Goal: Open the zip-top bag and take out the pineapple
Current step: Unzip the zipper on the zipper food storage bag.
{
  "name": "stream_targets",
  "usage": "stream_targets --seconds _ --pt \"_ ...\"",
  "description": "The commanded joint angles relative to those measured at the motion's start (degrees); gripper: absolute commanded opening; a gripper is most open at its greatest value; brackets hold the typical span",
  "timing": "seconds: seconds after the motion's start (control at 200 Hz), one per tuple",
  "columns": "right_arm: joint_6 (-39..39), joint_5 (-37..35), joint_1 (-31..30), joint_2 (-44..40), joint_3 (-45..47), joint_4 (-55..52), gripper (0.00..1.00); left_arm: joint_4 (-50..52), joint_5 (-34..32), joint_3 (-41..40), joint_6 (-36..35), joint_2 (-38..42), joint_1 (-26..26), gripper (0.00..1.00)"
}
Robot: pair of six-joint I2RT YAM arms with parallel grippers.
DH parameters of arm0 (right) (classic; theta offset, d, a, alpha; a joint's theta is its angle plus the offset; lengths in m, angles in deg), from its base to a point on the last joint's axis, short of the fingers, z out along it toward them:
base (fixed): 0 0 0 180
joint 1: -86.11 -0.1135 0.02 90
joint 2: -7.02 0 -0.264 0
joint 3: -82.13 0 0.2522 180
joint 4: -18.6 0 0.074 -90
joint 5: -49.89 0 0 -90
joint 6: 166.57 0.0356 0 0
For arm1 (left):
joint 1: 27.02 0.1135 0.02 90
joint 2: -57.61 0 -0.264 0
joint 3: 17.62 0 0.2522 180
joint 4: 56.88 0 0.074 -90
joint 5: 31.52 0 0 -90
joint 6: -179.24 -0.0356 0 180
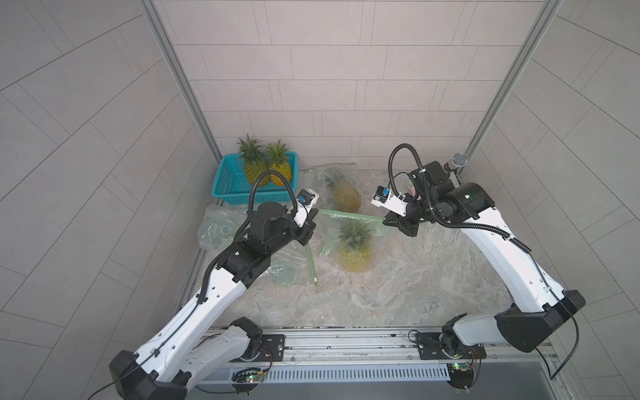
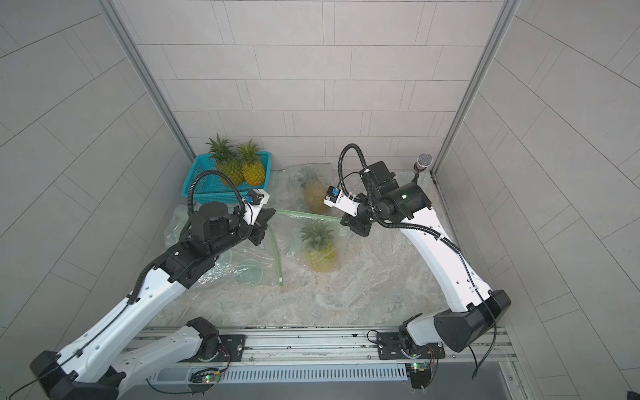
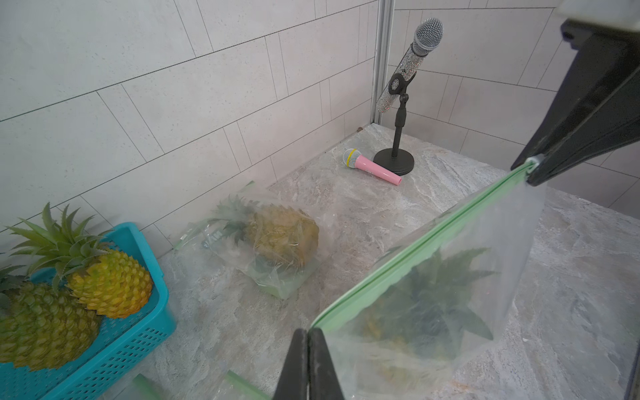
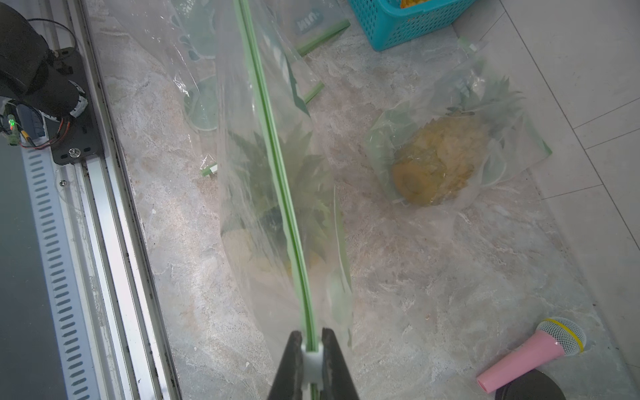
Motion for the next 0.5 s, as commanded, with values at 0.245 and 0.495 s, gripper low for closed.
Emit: stream_targets --seconds 0.245,0.495 --pt "2.4 -6.0 2.4 -3.2 1.2 -6.4 0.04 -2.9 -8.5 -0.3 0.2 2.4 2.7 0.0" --pt "2.6 -6.3 3.1 -3.6 2.1 -6.4 0.03 -3.0 -8.7 -0.5 0.2 2.5 2.8 0.0"
